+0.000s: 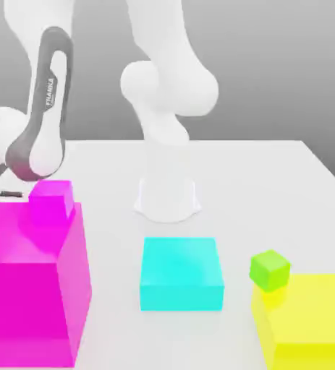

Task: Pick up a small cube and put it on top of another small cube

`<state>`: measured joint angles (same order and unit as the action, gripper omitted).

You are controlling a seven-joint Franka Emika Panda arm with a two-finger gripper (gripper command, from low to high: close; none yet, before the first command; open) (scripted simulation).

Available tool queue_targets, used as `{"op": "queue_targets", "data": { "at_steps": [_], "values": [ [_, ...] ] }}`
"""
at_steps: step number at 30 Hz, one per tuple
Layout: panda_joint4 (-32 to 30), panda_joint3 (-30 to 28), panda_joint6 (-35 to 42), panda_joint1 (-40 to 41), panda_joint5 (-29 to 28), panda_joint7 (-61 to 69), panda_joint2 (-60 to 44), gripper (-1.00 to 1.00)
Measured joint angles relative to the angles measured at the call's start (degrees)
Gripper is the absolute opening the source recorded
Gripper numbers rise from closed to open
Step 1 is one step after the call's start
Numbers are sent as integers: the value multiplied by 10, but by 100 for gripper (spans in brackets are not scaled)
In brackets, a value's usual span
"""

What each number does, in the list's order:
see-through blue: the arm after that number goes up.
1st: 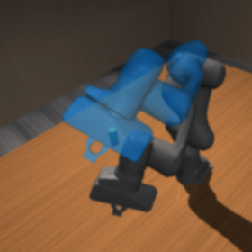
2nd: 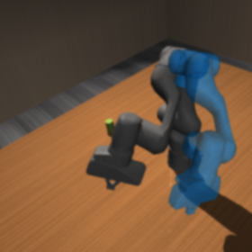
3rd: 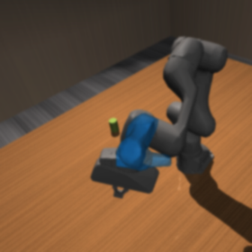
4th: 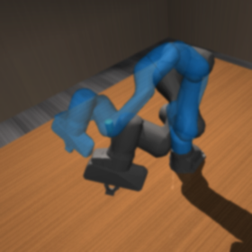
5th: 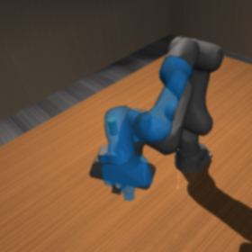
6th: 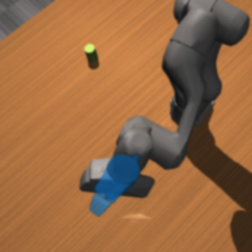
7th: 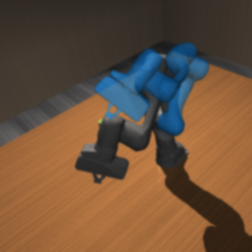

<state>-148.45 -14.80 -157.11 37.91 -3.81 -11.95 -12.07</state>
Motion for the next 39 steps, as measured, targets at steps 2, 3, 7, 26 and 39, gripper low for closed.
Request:
{"op": "queue_targets", "data": {
  "at_steps": [2,3,7,26,39],
  "values": [
    [-18,3,-11,1,40,-46,11,0],
    [-28,4,-17,1,60,-68,16,0],
    [-42,19,-62,10,123,-88,7,0],
    [-40,24,-28,36,103,-112,43,-100],
    [156,48,276,-1,115,-314,151,-100]
  ]
}}
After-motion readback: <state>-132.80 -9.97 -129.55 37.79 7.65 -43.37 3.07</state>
